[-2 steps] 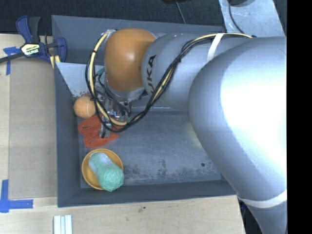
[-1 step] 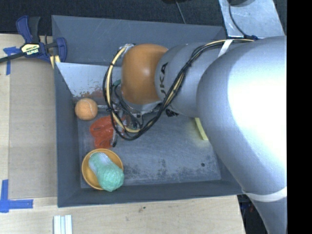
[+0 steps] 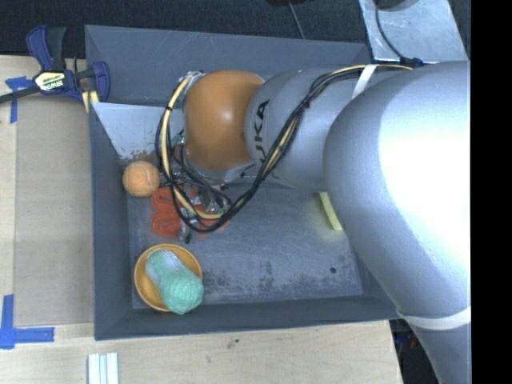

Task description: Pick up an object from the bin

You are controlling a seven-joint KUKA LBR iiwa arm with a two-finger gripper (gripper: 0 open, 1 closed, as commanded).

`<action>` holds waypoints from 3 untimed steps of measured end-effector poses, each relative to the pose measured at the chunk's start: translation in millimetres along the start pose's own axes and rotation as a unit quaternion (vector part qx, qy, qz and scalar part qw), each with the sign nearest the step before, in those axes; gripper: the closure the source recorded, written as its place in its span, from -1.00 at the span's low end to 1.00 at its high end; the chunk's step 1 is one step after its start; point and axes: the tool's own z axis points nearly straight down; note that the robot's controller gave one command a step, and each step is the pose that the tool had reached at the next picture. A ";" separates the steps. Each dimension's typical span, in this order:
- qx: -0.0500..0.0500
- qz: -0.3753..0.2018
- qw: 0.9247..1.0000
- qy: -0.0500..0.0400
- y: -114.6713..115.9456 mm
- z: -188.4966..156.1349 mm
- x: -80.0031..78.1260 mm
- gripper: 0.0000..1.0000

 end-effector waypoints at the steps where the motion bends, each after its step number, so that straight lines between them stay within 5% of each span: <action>1: 0.002 0.145 0.989 0.003 -18.3 -2.0 3.1 -1.00; 2: 0.000 0.052 0.999 0.000 -11.4 -0.1 0.8 -1.00; 3: 0.002 0.150 0.989 0.003 -28.0 -1.3 5.4 -1.00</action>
Offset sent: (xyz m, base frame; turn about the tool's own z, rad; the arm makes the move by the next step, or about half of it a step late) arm 0.0005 -0.0113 -0.0011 0.1027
